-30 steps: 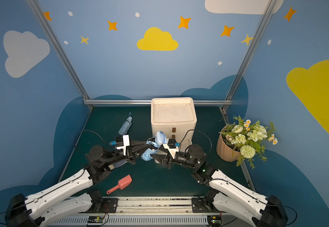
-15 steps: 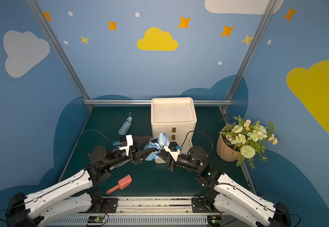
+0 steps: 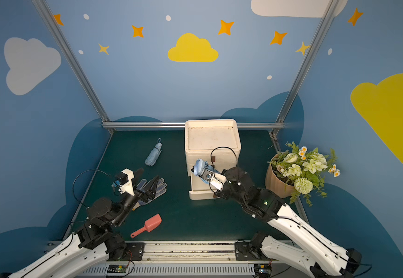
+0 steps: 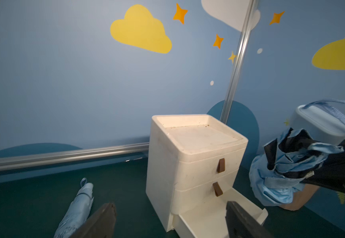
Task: Place the umbrella in the drawer by color
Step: Place the umbrella in the drawer.
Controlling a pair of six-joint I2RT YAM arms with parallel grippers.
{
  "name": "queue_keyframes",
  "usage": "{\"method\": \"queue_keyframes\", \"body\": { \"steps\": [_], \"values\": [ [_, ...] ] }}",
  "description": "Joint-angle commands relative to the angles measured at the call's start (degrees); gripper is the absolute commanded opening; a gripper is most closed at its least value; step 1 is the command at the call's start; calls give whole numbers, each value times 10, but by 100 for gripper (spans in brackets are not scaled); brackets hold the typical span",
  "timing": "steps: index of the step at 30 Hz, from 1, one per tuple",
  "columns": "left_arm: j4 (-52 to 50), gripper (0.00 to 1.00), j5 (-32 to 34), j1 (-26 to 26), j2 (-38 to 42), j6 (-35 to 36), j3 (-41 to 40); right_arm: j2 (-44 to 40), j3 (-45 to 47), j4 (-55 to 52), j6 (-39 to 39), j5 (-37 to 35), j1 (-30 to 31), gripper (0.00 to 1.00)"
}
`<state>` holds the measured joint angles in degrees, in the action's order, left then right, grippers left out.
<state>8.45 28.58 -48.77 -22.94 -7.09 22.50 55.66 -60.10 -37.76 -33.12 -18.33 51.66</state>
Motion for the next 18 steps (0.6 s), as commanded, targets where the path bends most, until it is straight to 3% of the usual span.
{"method": "queue_keyframes", "body": {
  "steps": [1,5,11,18],
  "values": [
    [-27,91,62,2,36,-33,-39,72,-44,-145,-96,-150,0,0],
    [-33,93,51,5,86,-52,-48,156,-78,-189,-130,-231,-5,0],
    [-66,94,59,4,142,-75,-49,246,-102,-191,-140,-235,-25,0],
    [-66,95,61,4,168,-84,-56,402,-150,-207,-110,-305,-32,0]
  ]
}}
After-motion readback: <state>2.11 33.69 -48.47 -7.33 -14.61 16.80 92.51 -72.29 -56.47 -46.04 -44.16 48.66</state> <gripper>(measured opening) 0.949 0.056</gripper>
